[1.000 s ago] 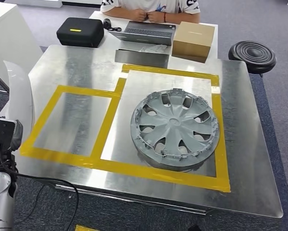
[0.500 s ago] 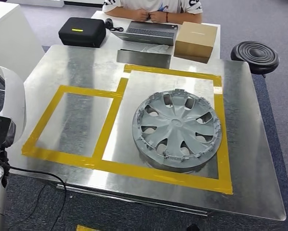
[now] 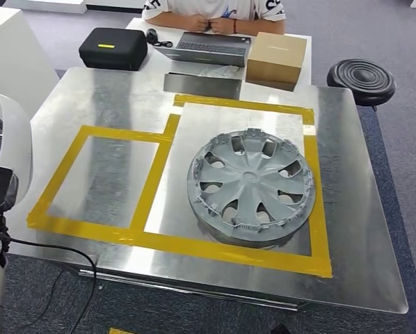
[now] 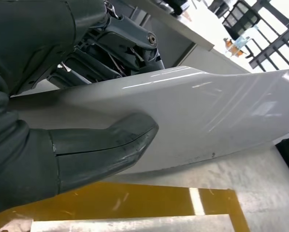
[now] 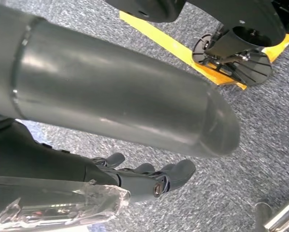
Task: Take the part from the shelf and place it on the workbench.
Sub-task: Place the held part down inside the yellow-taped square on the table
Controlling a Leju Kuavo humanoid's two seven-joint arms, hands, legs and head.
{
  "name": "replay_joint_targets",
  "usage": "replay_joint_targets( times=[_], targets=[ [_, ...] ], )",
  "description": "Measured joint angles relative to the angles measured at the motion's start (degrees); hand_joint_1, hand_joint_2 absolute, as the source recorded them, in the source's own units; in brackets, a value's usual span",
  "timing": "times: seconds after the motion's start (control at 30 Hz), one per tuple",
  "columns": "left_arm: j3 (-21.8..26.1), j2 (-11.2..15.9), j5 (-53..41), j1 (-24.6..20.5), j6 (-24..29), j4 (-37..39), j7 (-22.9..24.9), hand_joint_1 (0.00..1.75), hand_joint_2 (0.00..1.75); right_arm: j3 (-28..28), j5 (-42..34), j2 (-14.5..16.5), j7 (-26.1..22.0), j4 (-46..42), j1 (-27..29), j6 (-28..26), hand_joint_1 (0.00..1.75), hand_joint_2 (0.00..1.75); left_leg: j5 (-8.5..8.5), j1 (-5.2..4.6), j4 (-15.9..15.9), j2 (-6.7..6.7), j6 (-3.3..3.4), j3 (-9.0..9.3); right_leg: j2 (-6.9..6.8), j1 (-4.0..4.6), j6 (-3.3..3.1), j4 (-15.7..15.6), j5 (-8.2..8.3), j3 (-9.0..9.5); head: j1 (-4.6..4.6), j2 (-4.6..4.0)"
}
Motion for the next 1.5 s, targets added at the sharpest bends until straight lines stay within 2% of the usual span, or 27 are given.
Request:
replay_joint_targets(
  times=[0.07,0.13,0.17,0.23,0.27,0.3,0.33,0.43,0.5,0.6,0.67,0.7,0.77,0.8,0.83,0.87,0.9,0.97,1.03,1.17,1.23,1.3,1.33,1.37,1.4,1.47,1.5],
  targets=[
    [-0.04,-0.33,-0.13,0.35,-0.08,-0.15,-0.62,1.64,1.75,0.01,-0.07,-0.02,0.03,0.00,0.08,0.00,0.00,0.00,-0.02,-0.09,-0.18,-0.07,0.88,-0.06,0.01,-0.08,0.54,-0.13,0.04,-0.15,0.02,0.00],
    [-0.15,-0.96,-0.27,0.96,-0.21,-1.55,-1.17,1.65,1.75,0.01,-0.13,-0.02,0.05,0.00,0.11,-0.01,0.00,0.00,0.06,0.01,-0.27,0.01,1.72,0.02,-0.12,-0.18,1.15,1.71,-1.35,-1.07,0.24,0.00],
    [-0.30,-1.39,-0.39,1.33,-0.25,-2.71,-1.28,1.65,1.75,0.01,-0.14,-0.02,0.05,0.00,0.08,-0.01,0.00,0.00,0.09,0.06,-0.33,0.06,2.04,0.05,-0.20,-0.22,1.43,4.37,-2.88,-2.34,0.34,0.00],
    [-0.81,-2.37,-0.88,2.25,-0.17,-5.32,-1.06,1.61,1.75,0.01,-0.16,-0.02,-0.02,0.01,0.08,-0.01,0.00,0.00,0.01,-0.04,-0.31,0.08,2.42,0.06,-0.29,-0.26,1.75,12.44,-6.55,-6.05,0.55,0.00],
    [-1.22,-2.85,-1.18,2.79,-0.11,-6.61,-0.80,1.59,1.75,0.01,-0.17,-0.02,-0.06,0.01,0.12,-0.01,0.00,0.00,-0.02,-0.11,-0.30,0.08,2.49,0.08,-0.30,-0.27,1.78,15.65,-7.57,-7.62,0.52,0.00],
    [-1.70,-3.27,-1.54,3.37,-0.07,-7.88,-0.50,1.56,1.75,0.01,-0.19,-0.02,-0.10,0.01,0.17,-0.02,0.00,0.00,-0.06,-0.18,-0.29,0.07,2.53,0.12,-0.30,-0.26,1.74,17.02,-7.59,-8.34,0.53,0.00],
    [-2.27,-3.62,-1.87,3.97,-0.03,-9.23,-0.18,1.54,1.75,0.01,-0.21,-0.02,-0.11,0.01,0.19,-0.03,0.00,0.00,-0.09,-0.23,-0.28,0.05,2.55,0.20,-0.30,-0.25,1.62,16.03,-6.52,-7.93,0.52,0.00],
    [-4.33,-4.55,-2.77,5.76,0.14,-13.82,0.47,1.50,1.75,0.01,-0.29,-0.03,-0.12,0.00,0.11,-0.10,0.00,0.00,-0.31,-0.38,-0.20,-0.04,2.27,0.49,-0.26,-0.18,1.04,4.21,-1.22,-1.95,0.53,0.00],
    [-5.56,-5.11,-3.12,6.82,0.34,-16.70,0.72,1.50,1.75,0.01,-0.31,-0.04,-0.10,0.01,0.06,-0.12,0.00,0.00,-0.30,-0.54,-0.17,-0.08,1.78,0.42,-0.20,-0.07,0.77,0.20,-0.33,0.21,0.47,0.00],
    [-6.80,-5.72,-3.25,8.04,0.48,-19.50,0.89,1.50,1.75,0.00,-0.29,-0.06,-0.06,0.01,0.18,-0.13,0.00,0.00,-0.20,-0.48,-0.37,-0.07,0.96,0.41,-0.13,-0.06,0.12,-0.05,-0.16,0.28,0.46,0.00],
    [-7.18,-5.85,-3.25,8.43,0.54,-20.63,0.97,1.50,1.75,-0.01,-0.28,-0.06,-0.07,0.00,0.17,-0.14,0.00,0.00,-1.31,-0.47,0.87,-0.02,0.51,-0.09,-0.14,-0.33,-0.43,-0.34,0.07,0.37,0.33,0.00],
    [-7.37,-5.90,-3.25,8.53,0.56,-21.15,1.00,1.50,1.75,-0.01,-0.28,-0.06,-0.07,0.00,0.14,-0.14,0.00,0.00,-2.74,-0.45,3.09,0.01,0.30,-1.08,-0.17,-0.44,-0.63,-0.42,0.11,0.40,0.24,0.00],
    [-7.69,-6.07,-3.25,8.80,0.60,-21.92,1.01,1.50,1.75,0.01,-0.28,-0.06,-0.08,0.00,0.14,-0.14,0.00,0.00,-6.59,-0.46,10.81,0.02,-0.04,-4.55,-0.23,-0.45,-0.86,-0.42,0.06,0.37,0.10,0.00],
    [-7.81,-6.18,-3.25,9.03,0.61,-22.19,1.06,1.50,1.75,0.01,-0.28,-0.06,-0.07,0.00,0.18,-0.14,0.00,0.00,-7.95,-0.44,14.45,0.02,-0.15,-6.22,-0.25,-0.45,-0.89,-0.42,0.05,0.36,0.11,0.00],
    [-7.89,-6.28,-3.25,9.26,0.62,-22.38,1.10,1.50,1.75,0.00,-0.28,-0.06,-0.07,0.00,0.22,-0.13,0.00,0.00,-8.26,-0.43,16.42,0.02,-0.19,-7.14,-0.26,-0.45,-0.89,-0.41,0.04,0.36,0.10,0.00],
    [-7.95,-6.36,-3.25,9.42,0.62,-22.56,1.14,1.50,1.75,0.00,-0.28,-0.06,-0.06,0.00,0.24,-0.13,0.00,0.00,-7.39,-0.42,16.03,0.02,-0.16,-6.95,-0.25,-0.46,-0.88,-0.41,0.04,0.38,0.09,0.00],
    [-8.01,-6.40,-3.25,9.50,0.62,-22.77,1.18,1.50,1.75,0.00,-0.28,-0.06,-0.06,0.00,0.24,-0.13,0.00,0.00,-5.57,-0.42,13.36,0.03,-0.10,-5.66,-0.24,-0.47,-0.85,-0.40,0.05,0.44,0.10,0.00],
    [-8.14,-6.44,-3.25,9.49,0.64,-23.26,1.18,1.51,1.75,0.01,-0.28,-0.07,-0.07,0.00,0.21,-0.13,0.00,0.00,-1.79,-0.43,5.07,0.13,0.05,-1.54,-0.21,-0.36,-0.61,-0.28,-0.02,0.51,0.08,0.00],
    [-8.27,-6.49,-3.22,9.49,0.76,-23.63,1.30,1.52,1.75,0.01,-0.27,-0.08,-0.07,0.00,0.20,-0.13,0.00,0.00,-0.46,-0.51,0.14,0.13,0.52,0.76,-0.14,-0.11,-0.10,-0.17,-0.02,0.35,0.09,0.00],
    [-8.34,-6.42,-2.73,9.13,1.77,-23.73,2.17,1.58,1.75,0.01,-0.20,-0.08,-0.08,0.00,0.30,-0.04,0.00,0.00,-0.32,-0.52,-0.55,0.03,1.97,0.75,-0.19,-0.17,1.13,0.22,-0.37,-0.22,0.18,0.00],
    [-8.26,-6.28,-2.34,8.56,2.18,-23.59,2.40,1.61,1.75,0.01,-0.19,-0.08,-0.11,0.00,0.23,-0.02,0.00,0.00,-0.20,-0.31,-0.67,0.06,2.46,0.79,-0.27,-0.22,1.69,4.57,-2.99,-2.35,0.34,0.00],
    [-8.00,-6.16,-1.85,8.03,2.40,-22.99,2.46,1.62,1.75,0.02,-0.18,-0.08,-0.10,0.01,0.22,0.01,0.00,0.00,-0.22,-0.32,-0.65,0.08,2.67,0.77,-0.30,-0.27,1.96,12.34,-6.28,-5.98,0.43,0.00],
    [-7.84,-6.14,-1.60,7.86,2.48,-22.58,2.47,1.61,1.75,0.02,-0.17,-0.08,-0.08,0.02,0.27,0.03,0.00,0.00,-0.22,-0.34,-0.63,0.07,2.70,0.78,-0.30,-0.28,1.97,15.01,-6.86,-7.33,0.41,0.00],
    [-7.70,-6.12,-1.33,7.75,2.56,-22.18,2.46,1.61,1.75,0.02,-0.17,-0.08,-0.06,0.02,0.31,0.06,0.00,0.00,-0.23,-0.35,-0.62,0.06,2.70,0.81,-0.30,-0.27,1.92,15.76,-6.43,-7.81,0.43,0.00],
    [-7.60,-6.11,-1.08,7.72,2.63,-21.87,2.44,1.61,1.75,0.02,-0.17,-0.08,-0.04,0.02,0.33,0.08,0.00,0.00,-0.25,-0.35,-0.62,0.03,2.68,0.87,-0.30,-0.26,1.81,13.92,-4.91,-7.04,0.42,0.00],
    [-7.31,-5.98,-0.59,7.57,2.74,-21.40,2.40,1.63,1.75,0.01,-0.16,-0.08,-0.01,0.02,0.26,0.09,0.00,0.00,-0.38,-0.42,-0.56,-0.05,2.46,0.98,-0.28,-0.22,1.50,6.16,-1.30,-3.28,0.43,0.00],
    [-7.02,-5.83,-0.36,7.42,2.77,-21.10,2.37,1.63,1.75,0.02,-0.15,-0.08,0.00,0.02,0.18,0.11,0.00,0.00,-0.46,-0.51,-0.50,-0.08,2.24,0.97,-0.23,-0.21,1.28,2.76,-0.22,-1.51,0.40,0.00]
  ],
)
